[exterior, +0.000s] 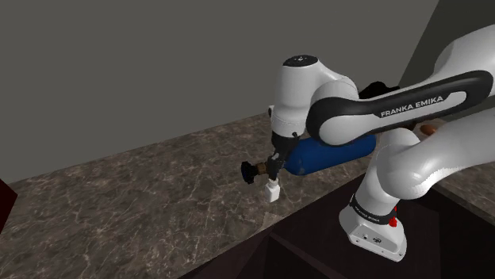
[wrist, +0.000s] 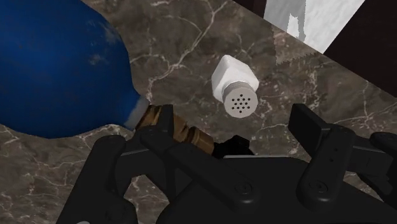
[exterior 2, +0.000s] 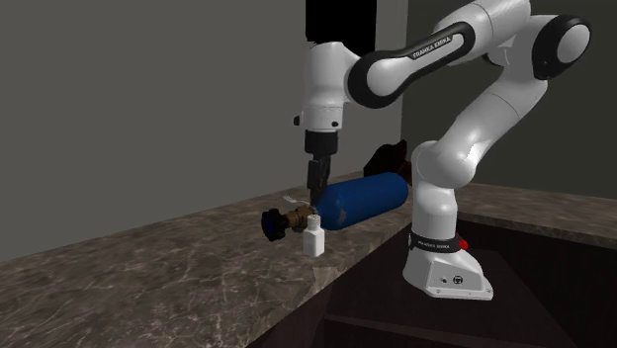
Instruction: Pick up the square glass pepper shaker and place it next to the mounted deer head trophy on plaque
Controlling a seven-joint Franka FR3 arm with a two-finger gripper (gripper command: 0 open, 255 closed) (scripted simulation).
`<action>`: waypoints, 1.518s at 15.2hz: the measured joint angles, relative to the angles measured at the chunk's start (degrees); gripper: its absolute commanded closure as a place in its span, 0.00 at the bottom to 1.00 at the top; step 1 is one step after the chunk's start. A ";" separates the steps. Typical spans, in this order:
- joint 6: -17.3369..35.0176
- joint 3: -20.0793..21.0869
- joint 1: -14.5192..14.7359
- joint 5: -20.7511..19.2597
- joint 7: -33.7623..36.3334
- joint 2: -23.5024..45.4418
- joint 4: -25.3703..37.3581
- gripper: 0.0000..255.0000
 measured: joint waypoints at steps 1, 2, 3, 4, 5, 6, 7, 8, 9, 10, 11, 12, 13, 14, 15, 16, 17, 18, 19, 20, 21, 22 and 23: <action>1.71 1.37 0.22 0.53 1.19 1.19 -0.15 0.00; 3.18 2.06 0.24 0.78 1.63 2.00 -0.61 0.00; 4.29 2.55 0.38 1.07 1.94 2.44 -1.19 0.00; 5.34 2.88 0.31 1.18 2.04 3.06 -1.56 0.00; 6.40 3.09 0.23 1.28 2.00 3.57 -2.11 0.00; 7.38 3.39 0.16 1.38 2.09 4.19 -2.45 0.00; 8.31 3.60 0.21 1.55 2.10 4.53 -3.05 0.00; 9.46 4.01 0.16 1.69 2.26 5.28 -3.44 0.00; 10.32 4.18 0.03 1.72 2.23 5.84 -3.74 0.00; 10.70 4.26 0.00 1.75 2.22 6.05 -3.91 0.00; 10.97 4.33 0.01 1.79 2.24 6.18 -4.04 0.00; 11.08 4.37 0.01 1.80 2.26 6.24 -4.08 0.00; 11.14 4.40 0.01 1.81 2.27 6.29 -4.09 0.00; 11.18 4.41 0.00 1.81 2.28 6.32 -4.10 0.00; 11.20 4.42 0.00 1.81 2.29 6.34 -4.09 0.00; 11.21 4.43 0.00 1.81 2.29 6.35 -4.09 1.00; 11.22 4.43 0.00 1.82 2.29 6.36 -4.09 1.00; 11.22 4.43 0.00 1.81 2.30 6.35 -4.09 1.00; 11.23 4.43 0.00 1.81 2.30 6.35 -4.08 1.00; 11.23 4.43 0.00 1.81 2.30 6.35 -4.07 1.00; 11.24 4.44 0.00 1.82 2.30 6.36 -4.07 1.00; 11.25 4.44 0.00 1.82 2.30 6.36 -4.06 1.00; 11.25 4.44 0.00 1.82 2.31 6.37 -4.06 1.00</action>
